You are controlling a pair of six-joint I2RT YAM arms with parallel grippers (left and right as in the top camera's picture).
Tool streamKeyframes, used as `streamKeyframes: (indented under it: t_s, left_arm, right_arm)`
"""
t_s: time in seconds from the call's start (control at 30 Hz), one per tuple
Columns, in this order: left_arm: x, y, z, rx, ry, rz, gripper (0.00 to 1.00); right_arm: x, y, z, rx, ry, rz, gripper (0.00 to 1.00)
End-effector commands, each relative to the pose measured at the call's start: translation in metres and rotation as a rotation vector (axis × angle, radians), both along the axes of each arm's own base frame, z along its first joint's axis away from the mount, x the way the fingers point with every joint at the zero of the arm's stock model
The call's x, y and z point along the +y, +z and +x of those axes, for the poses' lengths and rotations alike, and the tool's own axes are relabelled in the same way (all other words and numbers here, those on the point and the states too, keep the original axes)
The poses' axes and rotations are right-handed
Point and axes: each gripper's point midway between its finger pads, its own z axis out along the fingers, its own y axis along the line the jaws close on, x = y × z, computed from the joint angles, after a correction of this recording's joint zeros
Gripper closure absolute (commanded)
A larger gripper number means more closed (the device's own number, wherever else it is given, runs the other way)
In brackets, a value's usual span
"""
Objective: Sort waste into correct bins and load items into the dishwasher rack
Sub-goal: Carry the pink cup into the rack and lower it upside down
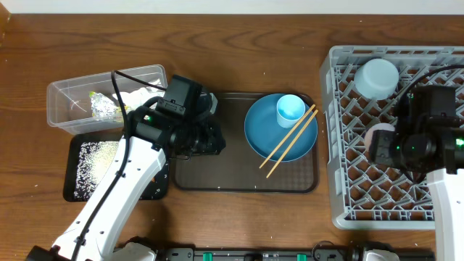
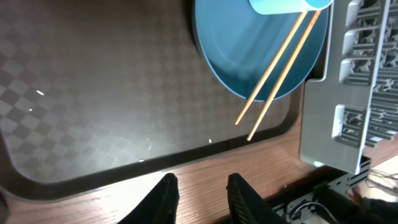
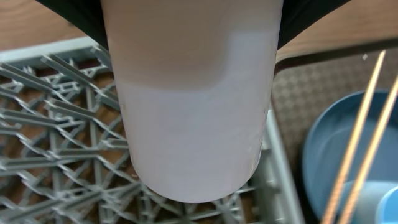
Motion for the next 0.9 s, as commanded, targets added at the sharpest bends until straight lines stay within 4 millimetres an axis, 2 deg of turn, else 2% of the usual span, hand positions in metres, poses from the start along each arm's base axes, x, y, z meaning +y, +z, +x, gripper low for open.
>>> streamKeyframes:
  t_s: [0.0, 0.23, 0.43, 0.5, 0.63, 0.87]
  left_arm:
    - [0.005, -0.001, 0.001, -0.009, 0.007, 0.022, 0.69]
    - [0.006, -0.002, -0.001, -0.002, 0.007, 0.025, 0.69]
    - [0.006, -0.002, -0.001, -0.002, 0.007, 0.025, 0.69]
    - [0.006, -0.002, -0.001, -0.002, 0.007, 0.025, 0.69]
    - [0.006, -0.002, -0.001, -0.002, 0.007, 0.025, 0.69]
    - [0.006, -0.002, -0.001, -0.002, 0.007, 0.025, 0.69]
  right_arm:
    - [-0.020, 0.001, 0.003, 0.013, -0.085, -0.046, 0.70]
    - [-0.029, -0.029, 0.011, 0.147, -0.117, -0.025, 0.69]
    - [-0.028, -0.055, 0.014, 0.264, -0.114, -0.003, 0.69]
    - [-0.028, -0.061, 0.015, 0.287, -0.113, -0.001, 0.72]
    - [-0.027, -0.068, 0.015, 0.315, -0.110, 0.008, 0.73]
    - [-0.026, -0.073, 0.017, 0.311, -0.109, 0.013, 0.65]
